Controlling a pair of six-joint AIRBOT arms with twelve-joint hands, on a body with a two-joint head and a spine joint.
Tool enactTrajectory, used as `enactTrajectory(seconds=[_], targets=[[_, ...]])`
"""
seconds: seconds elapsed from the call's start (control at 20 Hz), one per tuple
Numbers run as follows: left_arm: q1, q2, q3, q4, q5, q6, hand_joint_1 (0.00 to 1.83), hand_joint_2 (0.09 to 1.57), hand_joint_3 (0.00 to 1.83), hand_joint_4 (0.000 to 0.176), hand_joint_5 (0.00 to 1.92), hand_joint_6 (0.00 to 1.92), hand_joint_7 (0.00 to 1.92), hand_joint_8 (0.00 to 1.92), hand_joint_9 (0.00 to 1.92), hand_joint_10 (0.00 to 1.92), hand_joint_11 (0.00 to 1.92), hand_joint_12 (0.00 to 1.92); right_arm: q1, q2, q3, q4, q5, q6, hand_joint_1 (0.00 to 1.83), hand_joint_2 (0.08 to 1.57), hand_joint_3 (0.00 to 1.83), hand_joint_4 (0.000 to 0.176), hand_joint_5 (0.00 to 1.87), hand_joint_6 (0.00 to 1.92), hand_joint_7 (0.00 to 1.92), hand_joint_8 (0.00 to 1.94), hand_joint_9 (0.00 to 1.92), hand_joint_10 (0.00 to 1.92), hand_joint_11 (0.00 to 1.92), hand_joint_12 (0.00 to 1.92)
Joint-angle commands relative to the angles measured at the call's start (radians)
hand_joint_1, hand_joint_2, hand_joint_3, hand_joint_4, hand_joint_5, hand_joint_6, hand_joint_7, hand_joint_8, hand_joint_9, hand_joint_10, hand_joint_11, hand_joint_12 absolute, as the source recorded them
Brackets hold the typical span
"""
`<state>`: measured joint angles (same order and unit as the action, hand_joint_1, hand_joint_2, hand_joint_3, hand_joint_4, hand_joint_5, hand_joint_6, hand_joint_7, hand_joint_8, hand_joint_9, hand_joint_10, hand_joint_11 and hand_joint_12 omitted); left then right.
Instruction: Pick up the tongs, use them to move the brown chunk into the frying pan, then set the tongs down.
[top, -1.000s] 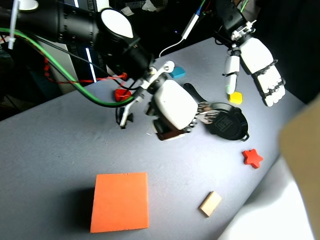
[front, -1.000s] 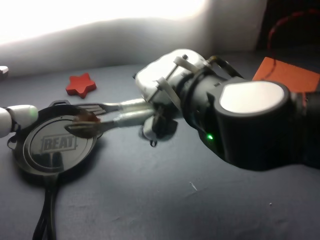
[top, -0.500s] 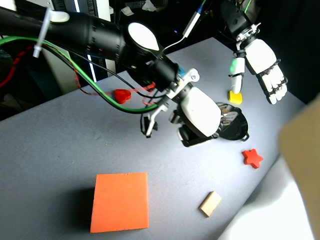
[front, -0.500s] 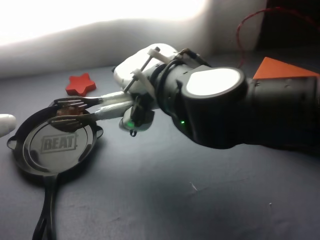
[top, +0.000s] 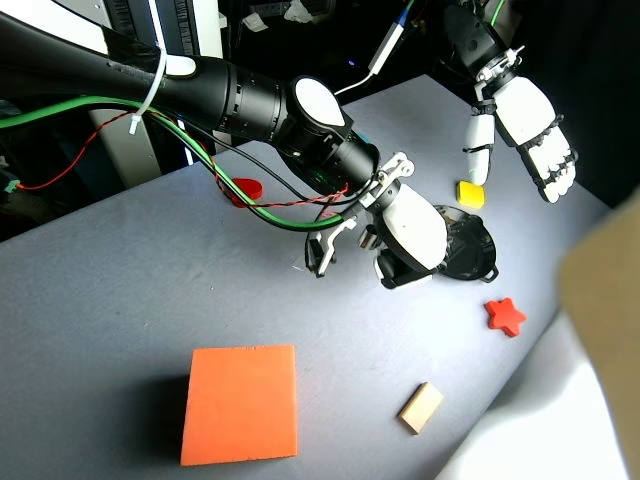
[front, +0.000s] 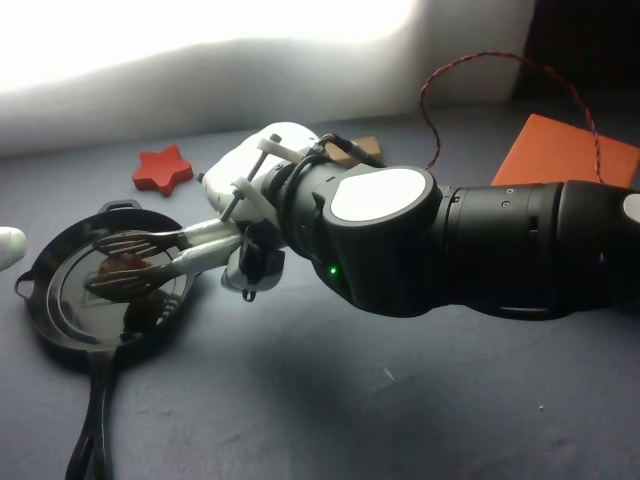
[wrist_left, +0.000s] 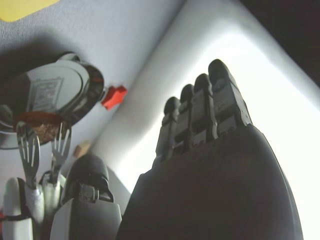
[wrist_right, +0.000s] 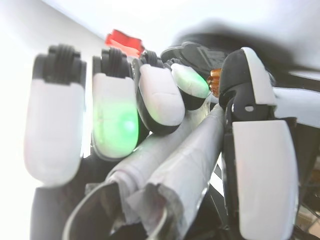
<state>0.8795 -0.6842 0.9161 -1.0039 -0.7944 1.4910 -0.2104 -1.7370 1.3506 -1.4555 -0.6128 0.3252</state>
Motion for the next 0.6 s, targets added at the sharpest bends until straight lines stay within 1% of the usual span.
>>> enactTrajectory(seconds=[0.0, 0.1, 0.15, 0.2, 0.3, 0.35, 0.4, 0.45, 0.5, 0.55], targets=[[-0.002, 0.008, 0.011, 0.024, -0.106, 0.002, 0.00, 1.20, 0.00, 0.019, 0.04, 0.00, 0.04, 0.00, 0.01, 0.00, 0.00, 0.10, 0.007, 0.001, 0.001, -0.056, 0.000, -0.002, 0.70, 1.49, 0.00, 0.176, 1.25, 1.92, 1.49, 1.94, 1.60, 1.92, 1.58, 1.92], [-0.002, 0.008, 0.010, 0.024, -0.107, 0.003, 0.00, 1.20, 0.00, 0.015, 0.05, 0.01, 0.05, 0.00, 0.02, 0.00, 0.00, 0.09, 0.002, 0.002, 0.003, -0.056, 0.006, -0.016, 0.59, 1.50, 0.00, 0.176, 1.19, 1.92, 1.41, 1.94, 1.51, 1.92, 1.45, 1.92], [-0.002, 0.008, 0.009, 0.024, -0.107, 0.004, 0.00, 1.19, 0.00, 0.018, 0.05, 0.00, 0.04, 0.00, 0.02, 0.00, 0.00, 0.10, 0.001, 0.003, 0.006, -0.056, 0.006, -0.019, 0.56, 1.50, 0.00, 0.176, 1.16, 1.89, 1.36, 1.93, 1.46, 1.92, 1.39, 1.92], [-0.002, 0.008, 0.009, 0.024, -0.107, 0.007, 0.00, 1.19, 0.00, 0.019, 0.04, 0.00, 0.04, 0.00, 0.02, 0.00, 0.00, 0.09, 0.001, 0.004, 0.009, -0.056, 0.009, -0.020, 0.52, 1.50, 0.00, 0.000, 1.07, 1.75, 1.33, 1.79, 1.40, 1.92, 1.31, 1.92], [-0.002, 0.008, 0.009, 0.024, -0.110, 0.011, 0.00, 1.20, 0.00, 0.020, 0.04, 0.00, 0.05, 0.00, 0.02, 0.00, 0.00, 0.09, 0.000, 0.005, 0.014, -0.056, 0.011, -0.022, 0.49, 1.50, 0.00, 0.000, 1.01, 1.67, 1.29, 1.72, 1.34, 1.91, 1.22, 1.92], [-0.003, 0.008, 0.009, 0.024, -0.111, 0.012, 0.00, 1.20, 0.00, 0.019, 0.05, 0.00, 0.04, 0.00, 0.02, 0.00, 0.00, 0.09, -0.001, 0.006, 0.015, -0.056, 0.011, -0.024, 0.52, 1.49, 0.00, 0.000, 0.96, 1.58, 1.24, 1.67, 1.28, 1.88, 1.14, 1.92], [-0.003, 0.008, 0.010, 0.024, -0.112, 0.014, 0.00, 1.20, 0.00, 0.019, 0.07, 0.01, 0.05, 0.00, 0.03, 0.01, 0.00, 0.15, -0.001, 0.007, 0.015, -0.056, 0.011, -0.028, 0.49, 1.49, 0.00, 0.000, 0.93, 1.55, 1.20, 1.68, 1.25, 1.87, 1.10, 1.92], [-0.003, 0.008, 0.010, 0.024, -0.112, 0.014, 0.00, 1.19, 0.00, 0.018, 0.06, 0.00, 0.05, 0.00, 0.03, 0.00, 0.00, 0.14, -0.002, 0.009, 0.015, -0.056, 0.011, -0.028, 0.53, 1.48, 0.00, 0.000, 0.91, 1.48, 1.16, 1.66, 1.21, 1.87, 1.08, 1.92], [-0.003, 0.008, 0.010, 0.024, -0.112, 0.014, 0.00, 1.18, 0.00, 0.017, 0.07, 0.00, 0.05, 0.00, 0.02, 0.00, 0.00, 0.09, -0.002, 0.010, 0.015, -0.056, 0.011, -0.028, 0.57, 1.47, 0.00, 0.000, 0.88, 1.41, 1.09, 1.57, 1.14, 1.81, 1.01, 1.92], [-0.004, 0.007, 0.009, 0.024, -0.112, 0.014, 0.00, 1.19, 0.00, 0.015, 0.05, 0.00, 0.04, 0.00, 0.01, 0.00, 0.00, 0.05, -0.002, 0.012, 0.014, -0.056, 0.009, -0.028, 0.57, 1.48, 0.00, 0.000, 0.85, 1.37, 1.06, 1.53, 1.10, 1.79, 0.97, 1.92]])
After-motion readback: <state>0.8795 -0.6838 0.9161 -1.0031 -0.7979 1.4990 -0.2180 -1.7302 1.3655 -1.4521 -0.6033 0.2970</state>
